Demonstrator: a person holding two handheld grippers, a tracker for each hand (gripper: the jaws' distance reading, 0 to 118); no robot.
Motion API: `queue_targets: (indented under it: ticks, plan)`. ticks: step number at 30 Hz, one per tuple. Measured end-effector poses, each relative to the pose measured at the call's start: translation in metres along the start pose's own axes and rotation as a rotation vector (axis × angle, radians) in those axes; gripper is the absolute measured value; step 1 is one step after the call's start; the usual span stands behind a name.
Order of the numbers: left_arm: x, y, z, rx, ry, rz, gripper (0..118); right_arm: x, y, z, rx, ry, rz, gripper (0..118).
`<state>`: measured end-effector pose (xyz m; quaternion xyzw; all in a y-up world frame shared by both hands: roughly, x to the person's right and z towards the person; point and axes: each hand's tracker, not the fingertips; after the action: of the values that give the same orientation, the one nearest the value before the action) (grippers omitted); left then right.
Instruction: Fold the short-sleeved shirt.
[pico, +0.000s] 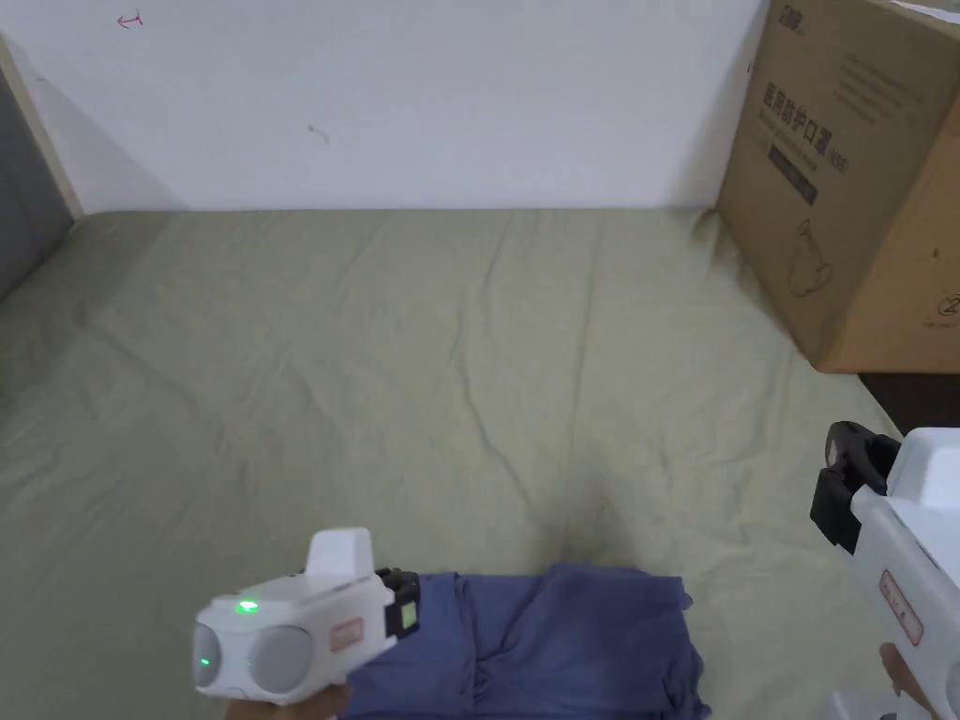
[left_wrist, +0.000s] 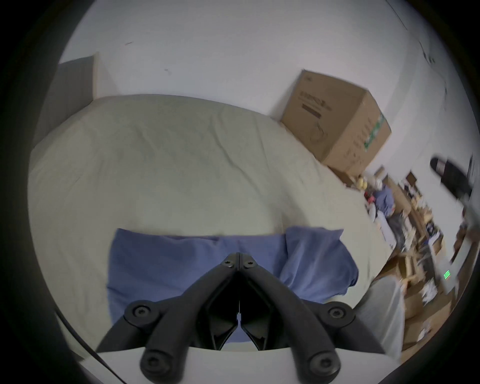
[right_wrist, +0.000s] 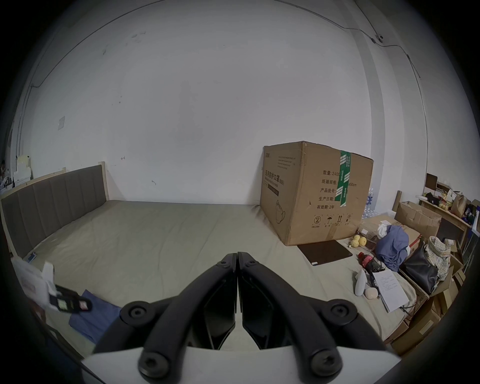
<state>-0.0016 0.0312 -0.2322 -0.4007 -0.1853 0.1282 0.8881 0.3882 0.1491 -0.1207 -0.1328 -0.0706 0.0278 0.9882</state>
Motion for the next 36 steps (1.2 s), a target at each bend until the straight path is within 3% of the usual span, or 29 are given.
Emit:
queue_targets:
  ticks: [6,7,8,9,10,11,12,13,18,22,27,29,31,34,36]
  plan:
    - [-0.079,0.023,0.022,0.002,-0.107,0.185,1,-0.013,0.001,-0.007,-0.004,0.026,-0.001,0]
    - [-0.092,0.024,0.024,-0.007,-0.13,0.205,7,-0.015,0.001,-0.008,-0.005,0.032,0.002,0]
    - [-0.105,0.024,0.024,-0.017,-0.139,0.235,17,-0.017,0.001,-0.009,-0.007,0.036,0.003,0]
    - [-0.116,0.024,0.025,-0.025,-0.147,0.252,34,-0.018,0.0,-0.01,-0.009,0.041,0.002,0]
    - [-0.127,0.022,0.024,-0.037,-0.155,0.269,67,-0.02,0.0,-0.011,-0.011,0.045,0.002,0]
    - [-0.136,0.018,0.022,-0.048,-0.161,0.3,87,-0.022,0.0,-0.013,-0.013,0.047,0.002,0]
    - [-0.144,0.015,0.02,-0.064,-0.16,0.326,104,-0.023,0.0,-0.014,-0.017,0.049,0.002,0]
    - [-0.152,0.012,0.018,-0.083,-0.156,0.347,113,-0.025,0.0,-0.015,-0.02,0.053,0.003,0]
    - [-0.18,-0.002,0.0,-0.144,-0.23,0.416,112,-0.035,0.0,-0.019,-0.037,0.06,0.024,0]
    - [-0.196,-0.015,-0.023,-0.182,-0.207,0.415,95,-0.039,-0.004,-0.021,-0.052,0.058,0.028,0]
    - [-0.205,-0.024,-0.046,-0.244,-0.236,0.405,91,-0.04,-0.007,-0.024,-0.077,0.045,0.036,0]
    - [-0.207,-0.021,-0.05,-0.237,-0.262,0.399,79,-0.039,-0.009,-0.025,-0.084,0.039,0.039,0]
    - [-0.198,-0.02,-0.055,-0.264,-0.258,0.392,52,-0.038,-0.009,-0.026,-0.088,0.033,0.035,0]
    - [-0.19,-0.021,-0.062,-0.277,-0.237,0.314,41,-0.038,-0.008,-0.024,-0.092,0.027,0.032,0]
    - [-0.186,-0.019,-0.059,-0.276,-0.239,0.314,22,-0.037,-0.007,-0.022,-0.091,0.023,0.035,0]
